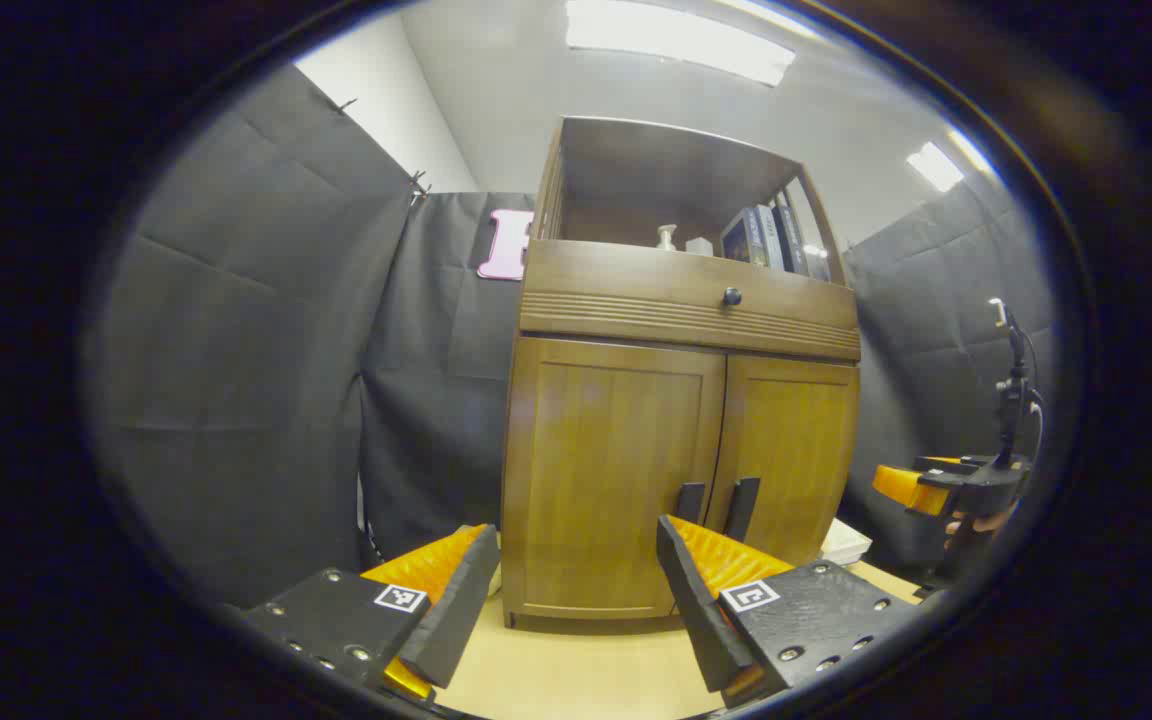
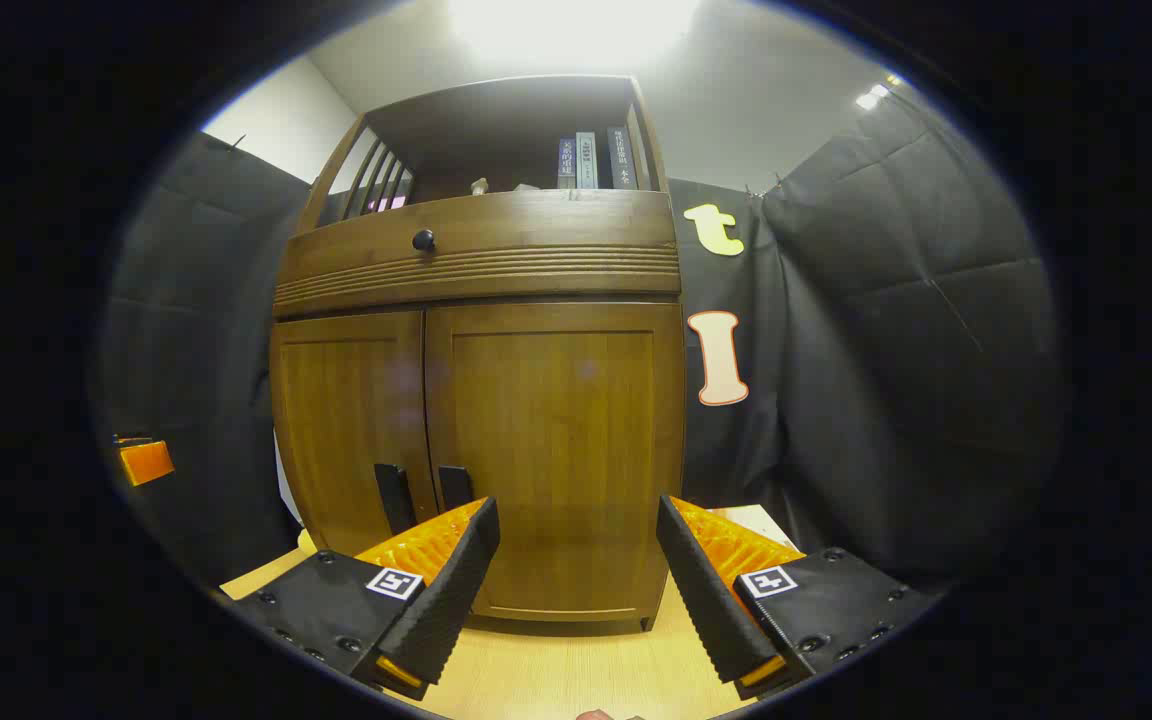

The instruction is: Open the right door of the double-door shoe cabinet with the right hand, and open the left door with the left hand.

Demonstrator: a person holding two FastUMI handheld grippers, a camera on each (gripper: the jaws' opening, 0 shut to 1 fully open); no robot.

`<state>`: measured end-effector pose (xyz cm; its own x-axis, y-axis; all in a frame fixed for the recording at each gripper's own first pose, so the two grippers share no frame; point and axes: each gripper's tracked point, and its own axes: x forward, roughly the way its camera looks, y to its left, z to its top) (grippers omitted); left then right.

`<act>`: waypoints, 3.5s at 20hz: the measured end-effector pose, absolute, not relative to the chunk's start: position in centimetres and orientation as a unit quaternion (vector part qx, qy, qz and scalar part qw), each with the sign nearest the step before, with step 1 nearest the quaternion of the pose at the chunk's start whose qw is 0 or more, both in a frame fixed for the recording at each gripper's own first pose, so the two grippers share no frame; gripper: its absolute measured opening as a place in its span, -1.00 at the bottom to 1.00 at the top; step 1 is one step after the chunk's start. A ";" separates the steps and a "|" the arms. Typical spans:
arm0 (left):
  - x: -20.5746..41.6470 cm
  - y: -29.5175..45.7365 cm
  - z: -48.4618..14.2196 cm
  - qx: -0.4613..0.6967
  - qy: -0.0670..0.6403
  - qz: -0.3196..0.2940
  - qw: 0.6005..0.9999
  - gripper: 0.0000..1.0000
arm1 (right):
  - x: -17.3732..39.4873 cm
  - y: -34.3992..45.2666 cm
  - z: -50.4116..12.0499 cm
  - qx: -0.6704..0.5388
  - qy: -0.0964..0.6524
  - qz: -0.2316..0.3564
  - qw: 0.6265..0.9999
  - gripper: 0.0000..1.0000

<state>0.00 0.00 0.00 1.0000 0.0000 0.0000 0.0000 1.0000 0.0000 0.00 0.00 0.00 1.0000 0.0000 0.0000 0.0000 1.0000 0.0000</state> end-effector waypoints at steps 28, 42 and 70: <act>-0.6 -0.4 -2.5 0.007 0.022 0.011 1.000 0.79 | 3.8 4.1 3.4 0.022 0.007 0.049 0.999 0.92; -1.9 2.0 -4.0 -0.009 0.036 0.044 0.998 0.79 | 10.8 8.8 3.2 0.037 0.010 0.075 0.996 0.97; -2.2 4.9 -5.4 0.018 0.057 0.115 0.992 0.79 | 17.9 13.4 -6.7 0.006 0.097 0.082 0.992 0.04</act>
<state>-2.25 4.93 -5.44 0.9670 0.2297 -0.1098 -0.2257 0.9730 0.0482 17.91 13.37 -6.69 0.9679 0.1638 -0.1906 -0.1614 0.9865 0.0281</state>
